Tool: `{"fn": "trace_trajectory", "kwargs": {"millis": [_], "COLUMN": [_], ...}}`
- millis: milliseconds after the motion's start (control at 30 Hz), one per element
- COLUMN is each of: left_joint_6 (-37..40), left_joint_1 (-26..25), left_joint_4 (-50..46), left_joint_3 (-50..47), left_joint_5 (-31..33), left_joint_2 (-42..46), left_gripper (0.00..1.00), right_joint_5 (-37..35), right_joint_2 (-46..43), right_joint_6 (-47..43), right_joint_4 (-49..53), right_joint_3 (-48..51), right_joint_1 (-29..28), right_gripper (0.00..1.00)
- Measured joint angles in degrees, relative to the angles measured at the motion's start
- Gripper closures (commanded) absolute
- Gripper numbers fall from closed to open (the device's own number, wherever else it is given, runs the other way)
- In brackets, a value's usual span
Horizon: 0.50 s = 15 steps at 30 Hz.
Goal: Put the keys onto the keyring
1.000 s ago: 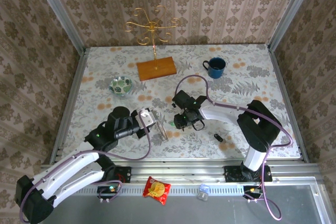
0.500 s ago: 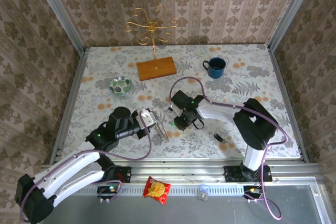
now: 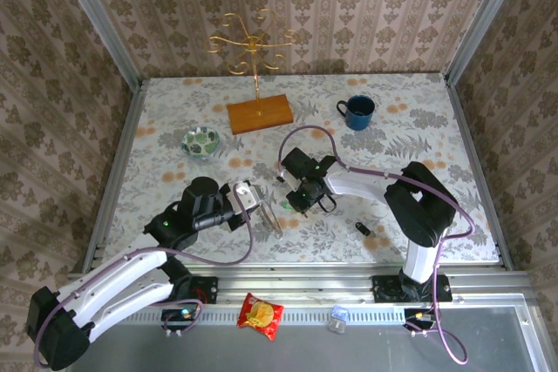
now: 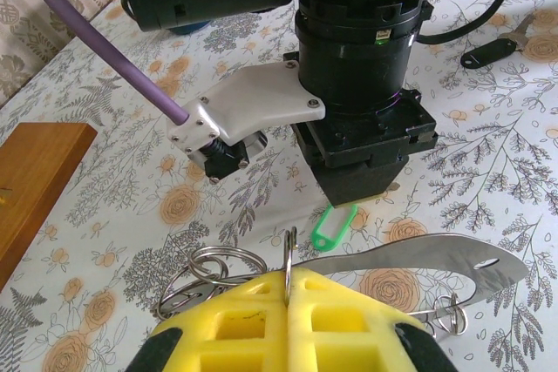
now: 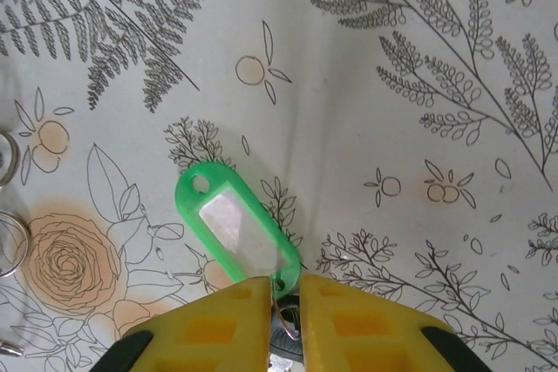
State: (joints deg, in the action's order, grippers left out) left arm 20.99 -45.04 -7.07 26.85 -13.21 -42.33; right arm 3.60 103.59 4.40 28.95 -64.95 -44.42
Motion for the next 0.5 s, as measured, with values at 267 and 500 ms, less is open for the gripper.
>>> {"fn": "trace_trajectory", "kwargs": {"millis": [267,500], "left_joint_6": [0.00,0.00], "left_joint_1": [0.00,0.00], "left_joint_4": [0.00,0.00], "left_joint_3": [0.00,0.00], "left_joint_5": [0.00,0.00], "left_joint_2": [0.00,0.00], "left_gripper": [1.00,1.00], "right_joint_5": [0.00,0.00], "right_joint_2": [0.04,1.16], "right_joint_6": [-0.20,-0.20], "right_joint_4": [0.72,2.21], "right_joint_3": [0.00,-0.57], "right_joint_1": [0.00,0.00], "right_gripper": [0.77,0.80]}}
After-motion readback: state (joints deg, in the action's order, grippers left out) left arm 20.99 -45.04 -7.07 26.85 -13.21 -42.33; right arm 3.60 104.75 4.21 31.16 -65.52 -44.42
